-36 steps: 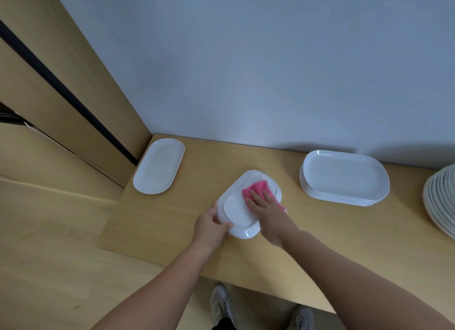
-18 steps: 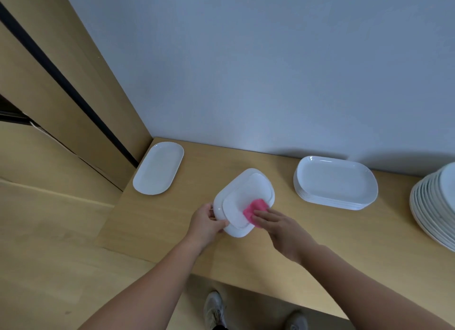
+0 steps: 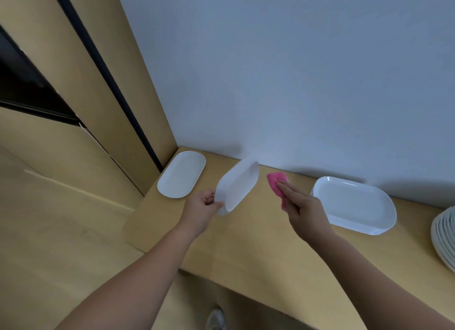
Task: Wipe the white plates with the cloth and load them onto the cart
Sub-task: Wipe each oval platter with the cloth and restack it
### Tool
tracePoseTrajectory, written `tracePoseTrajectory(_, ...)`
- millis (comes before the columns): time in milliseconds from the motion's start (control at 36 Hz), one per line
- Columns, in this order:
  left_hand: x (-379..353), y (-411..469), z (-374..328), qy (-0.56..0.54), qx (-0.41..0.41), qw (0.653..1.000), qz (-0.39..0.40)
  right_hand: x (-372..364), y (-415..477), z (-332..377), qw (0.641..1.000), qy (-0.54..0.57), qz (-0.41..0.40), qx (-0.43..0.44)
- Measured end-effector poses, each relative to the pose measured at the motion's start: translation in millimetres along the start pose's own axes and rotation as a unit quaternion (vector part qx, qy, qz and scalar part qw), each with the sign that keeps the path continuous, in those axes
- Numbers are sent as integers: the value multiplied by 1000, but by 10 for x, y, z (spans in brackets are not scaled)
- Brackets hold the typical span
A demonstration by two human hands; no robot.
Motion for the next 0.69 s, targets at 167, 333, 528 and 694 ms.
tracePoseTrajectory(167,467,63,109,55,-18,997,-52,-269,153,142,1000,-18,17,2)
tracePoseTrajectory(333,939,230,347,194,-15,974,-114,-538,258,279,998,-29,43,20)
tracePoseTrajectory(528,1238,473,659,349,-24,930,-107,-765,333,363,997,-54,46,17)
tracePoseTrajectory(694,1265,664,936,421,0,904,-71,-896,345,352,996,-73,42,-8)
Point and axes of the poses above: each hand's wrist, its own y-axis towards the middle knuckle, its own x-axis out of the back of the hand, z = x × y, the point moved 8 cm from there along y, towards the middle knuckle, and after that the axes turned 13 degrees about y, right-handed, at the moved point
